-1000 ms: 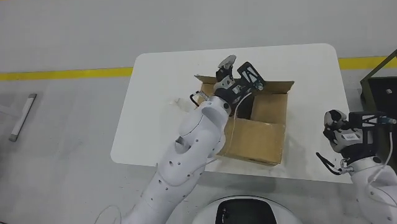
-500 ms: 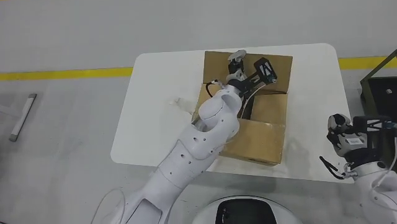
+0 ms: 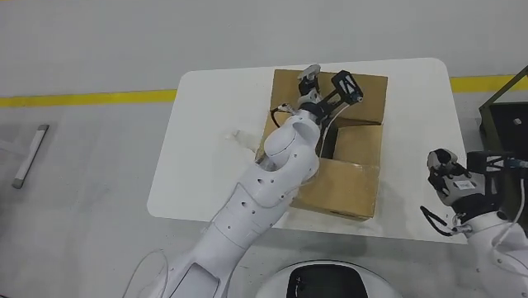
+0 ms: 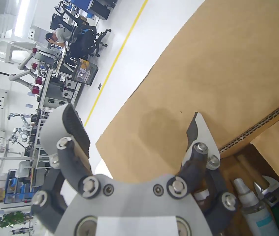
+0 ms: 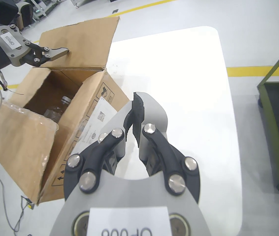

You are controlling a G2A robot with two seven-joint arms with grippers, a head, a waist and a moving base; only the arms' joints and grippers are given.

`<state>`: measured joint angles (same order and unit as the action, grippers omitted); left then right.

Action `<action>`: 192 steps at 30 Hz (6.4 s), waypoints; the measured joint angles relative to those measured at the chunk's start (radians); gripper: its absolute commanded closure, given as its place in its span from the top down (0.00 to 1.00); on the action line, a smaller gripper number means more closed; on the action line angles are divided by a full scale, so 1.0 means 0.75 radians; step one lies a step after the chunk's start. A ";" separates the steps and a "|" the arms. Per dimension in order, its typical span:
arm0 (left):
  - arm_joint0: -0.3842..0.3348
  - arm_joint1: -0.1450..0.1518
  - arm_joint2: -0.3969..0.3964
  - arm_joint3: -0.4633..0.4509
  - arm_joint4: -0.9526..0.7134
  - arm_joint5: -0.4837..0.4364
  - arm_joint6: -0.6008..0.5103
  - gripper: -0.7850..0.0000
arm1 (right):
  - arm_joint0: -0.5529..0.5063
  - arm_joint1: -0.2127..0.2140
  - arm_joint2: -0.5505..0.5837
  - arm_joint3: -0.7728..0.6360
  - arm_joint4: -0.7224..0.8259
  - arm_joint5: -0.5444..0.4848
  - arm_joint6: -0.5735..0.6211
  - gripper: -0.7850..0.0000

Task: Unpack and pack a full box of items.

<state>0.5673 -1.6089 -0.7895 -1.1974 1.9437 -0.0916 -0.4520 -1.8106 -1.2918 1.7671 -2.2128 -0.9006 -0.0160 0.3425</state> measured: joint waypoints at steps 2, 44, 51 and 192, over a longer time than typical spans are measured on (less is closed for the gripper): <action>0.030 0.006 -0.048 -0.067 -0.044 -0.006 -0.019 1.00 | 0.006 0.003 0.016 0.006 0.049 -0.070 -0.004 0.00; 0.702 0.154 -0.623 -1.005 -0.398 -0.326 -0.298 1.00 | 0.124 0.053 -0.127 0.171 0.233 -0.679 0.071 1.00; 0.703 0.160 -0.626 -1.009 -0.377 -0.309 -0.292 1.00 | 0.186 0.061 -0.178 0.214 0.238 -0.691 0.101 0.85; 0.680 0.300 -0.402 -1.290 -0.768 -0.735 -0.699 1.00 | 0.035 0.267 -0.069 0.147 0.608 -0.975 0.536 0.00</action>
<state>1.0770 -1.3841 -1.0909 -2.1648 1.3678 -0.6430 -0.9761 -1.7847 -1.0919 1.7155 -2.1027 -0.4446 -0.7473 0.7446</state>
